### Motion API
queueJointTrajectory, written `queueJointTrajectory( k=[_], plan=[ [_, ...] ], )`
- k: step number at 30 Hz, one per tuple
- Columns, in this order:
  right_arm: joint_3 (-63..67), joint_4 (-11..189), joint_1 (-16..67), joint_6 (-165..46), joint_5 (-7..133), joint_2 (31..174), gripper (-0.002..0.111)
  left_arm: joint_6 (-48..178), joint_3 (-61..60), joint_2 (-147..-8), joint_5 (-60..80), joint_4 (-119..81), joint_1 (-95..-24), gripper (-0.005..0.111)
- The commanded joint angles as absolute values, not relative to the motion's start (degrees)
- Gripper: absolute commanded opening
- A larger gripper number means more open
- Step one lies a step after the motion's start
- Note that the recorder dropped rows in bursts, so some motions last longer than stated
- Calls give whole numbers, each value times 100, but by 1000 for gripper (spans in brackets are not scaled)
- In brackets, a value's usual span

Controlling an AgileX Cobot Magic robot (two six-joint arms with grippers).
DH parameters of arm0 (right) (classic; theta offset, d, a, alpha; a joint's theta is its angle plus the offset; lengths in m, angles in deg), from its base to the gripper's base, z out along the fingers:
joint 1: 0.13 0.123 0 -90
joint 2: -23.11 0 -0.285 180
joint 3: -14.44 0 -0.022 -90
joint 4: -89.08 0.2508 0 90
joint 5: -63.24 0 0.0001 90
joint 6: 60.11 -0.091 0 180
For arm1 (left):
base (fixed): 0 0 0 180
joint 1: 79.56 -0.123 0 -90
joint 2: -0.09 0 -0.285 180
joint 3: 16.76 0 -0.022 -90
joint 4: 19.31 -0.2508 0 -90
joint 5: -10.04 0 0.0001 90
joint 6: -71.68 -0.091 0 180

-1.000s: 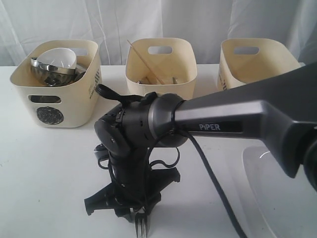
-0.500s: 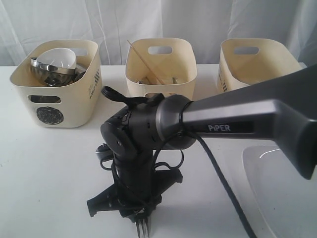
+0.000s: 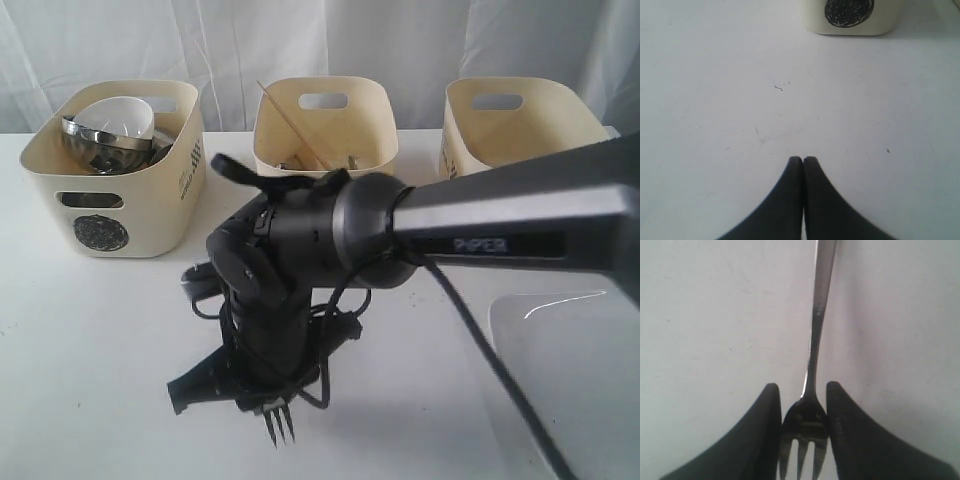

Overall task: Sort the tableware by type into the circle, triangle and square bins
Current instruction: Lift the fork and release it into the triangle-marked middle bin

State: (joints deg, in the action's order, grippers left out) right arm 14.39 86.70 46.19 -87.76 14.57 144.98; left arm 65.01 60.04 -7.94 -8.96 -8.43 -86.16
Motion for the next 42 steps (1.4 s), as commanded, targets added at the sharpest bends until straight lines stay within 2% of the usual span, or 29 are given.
queueJointTrajectory(
  k=[1, 17, 23, 27, 38, 42],
  plan=[
    [1547, 8414, 4482, -8714, 1538, 14048, 0, 6477, 6046, -770, -947, -809, -8627, 0],
    [1547, 8411, 4098, -8681, 2175, 12995, 0, 6477, 6046, -770, -947, -809, -8627, 0],
    [1547, 8050, 3724, -8734, 3488, 12476, 0, 6477, 6046, -770, -947, -809, -8627, 0],
    [1547, 7578, 3187, -9125, 4495, 12465, 0, 6477, 6046, -770, -947, -809, -8627, 0],
    [1547, 7526, 2196, -9185, 7331, 13437, 0, 6477, 6046, -770, -947, -809, -8627, 0],
    [1547, 7526, 2034, -9126, 7495, 13799, 0, 6477, 6046, -770, -947, -809, -8627, 0]
  ],
)
